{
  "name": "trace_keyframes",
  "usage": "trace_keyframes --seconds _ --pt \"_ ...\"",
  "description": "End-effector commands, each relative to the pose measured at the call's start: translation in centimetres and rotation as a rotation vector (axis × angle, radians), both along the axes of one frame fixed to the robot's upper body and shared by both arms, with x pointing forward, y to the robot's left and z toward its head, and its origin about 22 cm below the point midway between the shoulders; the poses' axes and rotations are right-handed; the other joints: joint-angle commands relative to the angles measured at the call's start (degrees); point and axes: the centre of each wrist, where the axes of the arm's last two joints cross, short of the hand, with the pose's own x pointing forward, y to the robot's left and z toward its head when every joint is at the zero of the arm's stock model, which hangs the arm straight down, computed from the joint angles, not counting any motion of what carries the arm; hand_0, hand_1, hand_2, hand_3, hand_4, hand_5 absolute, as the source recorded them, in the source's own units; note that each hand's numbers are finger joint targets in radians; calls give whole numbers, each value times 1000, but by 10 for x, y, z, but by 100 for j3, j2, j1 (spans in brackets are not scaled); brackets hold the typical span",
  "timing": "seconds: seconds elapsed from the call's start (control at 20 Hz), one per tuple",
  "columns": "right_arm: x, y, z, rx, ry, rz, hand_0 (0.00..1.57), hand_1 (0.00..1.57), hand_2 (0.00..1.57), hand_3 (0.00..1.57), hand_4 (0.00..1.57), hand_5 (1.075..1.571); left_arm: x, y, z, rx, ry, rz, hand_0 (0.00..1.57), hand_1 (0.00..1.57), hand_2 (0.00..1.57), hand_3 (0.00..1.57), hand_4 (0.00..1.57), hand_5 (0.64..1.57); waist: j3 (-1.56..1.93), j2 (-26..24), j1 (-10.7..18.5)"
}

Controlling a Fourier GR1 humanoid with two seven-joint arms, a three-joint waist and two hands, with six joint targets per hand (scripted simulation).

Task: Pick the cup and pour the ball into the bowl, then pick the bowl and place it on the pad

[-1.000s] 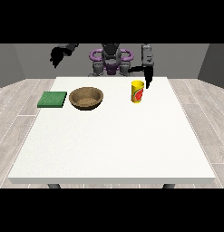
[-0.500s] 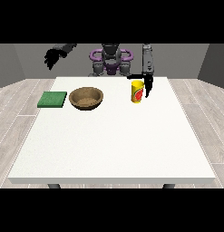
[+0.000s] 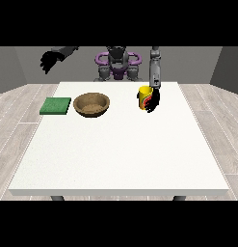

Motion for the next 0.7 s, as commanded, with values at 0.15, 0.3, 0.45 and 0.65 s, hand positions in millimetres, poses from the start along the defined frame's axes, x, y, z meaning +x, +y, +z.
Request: trace_keyframes --seconds 0.15,0.3,0.45,0.65 --pt "-8 -36 30 -16 -64 47 0 0 0 164 642 1568 -2 22 -12 94 -29 142 1283 1283 1571 1571 1366 1457 -4 404 -491" --pt "-14 -61 0 9 61 -4 0 0 0 151 628 1566 -7 -8 -19 142 58 102 1283 1283 1571 1571 1408 1418 3 -417 -184" --pt "-3 -72 12 15 119 -22 0 0 0 293 636 1567 9 -36 -4 261 63 78 1267 1267 1571 1571 1401 1432 5 -788 -65" --pt "1 -52 -20 26 236 -27 0 0 0 276 639 1564 43 -48 38 517 71 102 1298 1298 1571 1571 1398 1488 23 -1390 34"
